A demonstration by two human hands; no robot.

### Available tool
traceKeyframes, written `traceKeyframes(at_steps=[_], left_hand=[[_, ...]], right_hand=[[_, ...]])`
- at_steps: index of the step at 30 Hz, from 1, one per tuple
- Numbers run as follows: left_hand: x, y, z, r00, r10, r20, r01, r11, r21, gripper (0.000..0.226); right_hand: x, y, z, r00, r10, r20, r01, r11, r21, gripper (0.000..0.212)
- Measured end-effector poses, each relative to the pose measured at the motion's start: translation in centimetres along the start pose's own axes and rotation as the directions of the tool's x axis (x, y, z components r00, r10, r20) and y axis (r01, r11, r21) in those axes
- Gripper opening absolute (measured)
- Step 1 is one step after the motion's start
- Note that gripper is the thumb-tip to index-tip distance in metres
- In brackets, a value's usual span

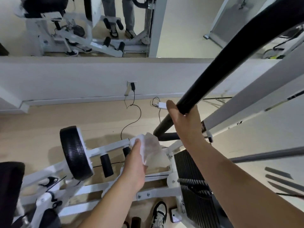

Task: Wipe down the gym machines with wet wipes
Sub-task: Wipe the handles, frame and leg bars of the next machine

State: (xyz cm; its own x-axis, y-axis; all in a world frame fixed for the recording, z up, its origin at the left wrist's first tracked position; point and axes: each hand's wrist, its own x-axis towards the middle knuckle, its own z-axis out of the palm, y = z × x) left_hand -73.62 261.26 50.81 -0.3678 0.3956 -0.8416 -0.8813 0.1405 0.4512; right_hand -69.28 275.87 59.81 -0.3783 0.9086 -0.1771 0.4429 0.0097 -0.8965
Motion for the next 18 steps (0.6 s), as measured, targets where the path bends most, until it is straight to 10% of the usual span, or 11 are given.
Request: traceKeyframes(at_steps=[3,8,18], left_hand=[[-1.0,0.2,-0.5,0.992,0.011,0.128,-0.005,0.999,-0.043,0.05],[-2.4,0.0,-0.4,0.95,-0.079,0.301,0.07,0.997,0.042,0.036],[1.2,-1.1,0.0,0.974,0.011,0.226,-0.123,0.864,0.488,0.023]], right_hand=[[-3.4,3.0,-0.3,0.952,0.27,0.144,-0.274,0.962,0.01,0.059],[-5.9,8.1,-2.3,0.518,0.38,0.766,-0.687,0.718,0.108,0.066],[-1.1,11.2,-2.4,0.772,0.571,0.281,-0.578,0.814,-0.065,0.064]])
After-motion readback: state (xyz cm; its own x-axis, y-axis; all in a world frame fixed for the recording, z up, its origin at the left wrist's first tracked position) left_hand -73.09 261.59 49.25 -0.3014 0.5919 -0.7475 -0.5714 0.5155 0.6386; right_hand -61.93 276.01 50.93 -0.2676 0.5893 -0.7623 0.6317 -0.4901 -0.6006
